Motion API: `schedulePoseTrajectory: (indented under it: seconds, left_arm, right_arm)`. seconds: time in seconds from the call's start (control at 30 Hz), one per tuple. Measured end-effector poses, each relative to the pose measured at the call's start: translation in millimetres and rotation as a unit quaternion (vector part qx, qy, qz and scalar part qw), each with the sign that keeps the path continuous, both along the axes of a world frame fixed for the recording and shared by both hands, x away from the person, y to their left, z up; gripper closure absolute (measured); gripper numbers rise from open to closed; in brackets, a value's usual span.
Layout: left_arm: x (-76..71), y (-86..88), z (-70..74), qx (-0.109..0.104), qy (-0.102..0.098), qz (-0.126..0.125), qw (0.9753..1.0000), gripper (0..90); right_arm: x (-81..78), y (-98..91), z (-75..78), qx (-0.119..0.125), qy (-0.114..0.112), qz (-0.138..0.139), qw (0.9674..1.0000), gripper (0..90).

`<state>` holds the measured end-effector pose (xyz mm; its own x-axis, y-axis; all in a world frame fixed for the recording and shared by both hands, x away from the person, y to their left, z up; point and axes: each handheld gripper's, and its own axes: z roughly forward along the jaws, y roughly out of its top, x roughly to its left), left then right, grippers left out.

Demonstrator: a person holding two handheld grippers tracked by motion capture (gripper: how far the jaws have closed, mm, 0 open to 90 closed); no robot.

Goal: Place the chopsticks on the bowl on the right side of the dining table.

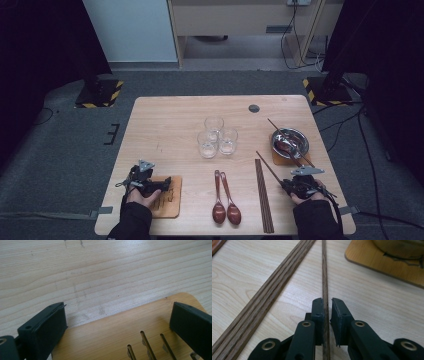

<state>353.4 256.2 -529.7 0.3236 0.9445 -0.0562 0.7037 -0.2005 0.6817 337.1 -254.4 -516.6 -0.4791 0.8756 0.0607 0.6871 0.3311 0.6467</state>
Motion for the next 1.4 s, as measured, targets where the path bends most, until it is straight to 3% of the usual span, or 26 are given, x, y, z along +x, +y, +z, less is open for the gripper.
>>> schedulePoseTrajectory:
  seconds: [0.33,1.0,1.4]
  left_arm:
    - [-0.1,-0.1,0.0,0.0,0.0,0.0,1.0,0.0]
    - [0.1,0.0,0.0,0.0,0.0,0.0,1.0,0.0]
    - [0.2,0.1,0.0,-0.001,0.001,0.0,1.0,0.0]
  right_arm:
    - [-0.7,5.5,-1.6,-0.02,0.001,-0.003,0.9998,84.9]
    - [10.0,-12.2,21.1,0.055,-0.028,-0.006,0.9981,85.0]
    - [10.7,-14.1,39.8,0.078,-0.054,0.003,0.9955,85.0]
